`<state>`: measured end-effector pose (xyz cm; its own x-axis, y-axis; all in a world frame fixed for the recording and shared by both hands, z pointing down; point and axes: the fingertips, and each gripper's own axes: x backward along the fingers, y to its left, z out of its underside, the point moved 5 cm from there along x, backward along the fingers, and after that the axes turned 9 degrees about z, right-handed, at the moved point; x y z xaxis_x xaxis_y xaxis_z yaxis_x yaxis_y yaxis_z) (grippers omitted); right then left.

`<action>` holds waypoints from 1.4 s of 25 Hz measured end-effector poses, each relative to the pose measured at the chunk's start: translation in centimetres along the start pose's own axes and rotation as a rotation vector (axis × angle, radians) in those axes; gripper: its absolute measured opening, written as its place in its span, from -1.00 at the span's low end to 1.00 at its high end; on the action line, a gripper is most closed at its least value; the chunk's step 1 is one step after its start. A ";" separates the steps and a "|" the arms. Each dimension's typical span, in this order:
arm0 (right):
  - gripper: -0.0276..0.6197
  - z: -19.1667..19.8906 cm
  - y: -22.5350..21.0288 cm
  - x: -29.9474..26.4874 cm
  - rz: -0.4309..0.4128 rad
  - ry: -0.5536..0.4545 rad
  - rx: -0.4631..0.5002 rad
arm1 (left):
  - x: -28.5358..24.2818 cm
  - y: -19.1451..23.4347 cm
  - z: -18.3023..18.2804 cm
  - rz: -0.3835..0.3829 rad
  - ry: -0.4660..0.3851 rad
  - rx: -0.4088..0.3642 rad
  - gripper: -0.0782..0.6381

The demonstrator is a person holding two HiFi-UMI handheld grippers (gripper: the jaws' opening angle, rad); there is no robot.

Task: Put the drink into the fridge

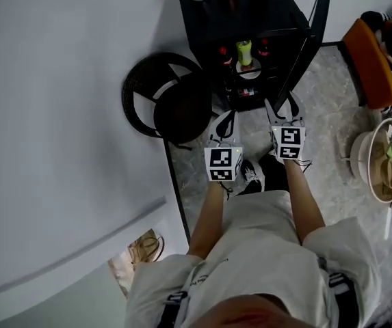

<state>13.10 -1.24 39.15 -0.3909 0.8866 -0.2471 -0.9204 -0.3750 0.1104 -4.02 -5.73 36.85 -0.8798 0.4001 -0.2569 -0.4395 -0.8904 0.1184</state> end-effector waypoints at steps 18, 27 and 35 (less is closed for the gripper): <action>-0.89 1.6 1.8 4.9 -0.063 0.050 -0.063 | -0.5 -3.4 -1.3 0.011 -0.032 0.037 -0.76; -0.90 1.6 0.4 3.8 -0.054 0.079 -0.144 | -0.9 -2.4 -0.9 -0.016 -0.013 0.051 -0.76; -0.90 1.4 -1.0 4.3 -0.054 0.086 -0.190 | -0.7 -3.1 -0.9 -0.014 -0.007 0.039 -0.76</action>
<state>12.32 3.33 39.32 -0.3324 0.8835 -0.3301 -0.9213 -0.3791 -0.0870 -1.86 -3.48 35.80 -0.8746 0.4143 -0.2520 -0.4586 -0.8755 0.1523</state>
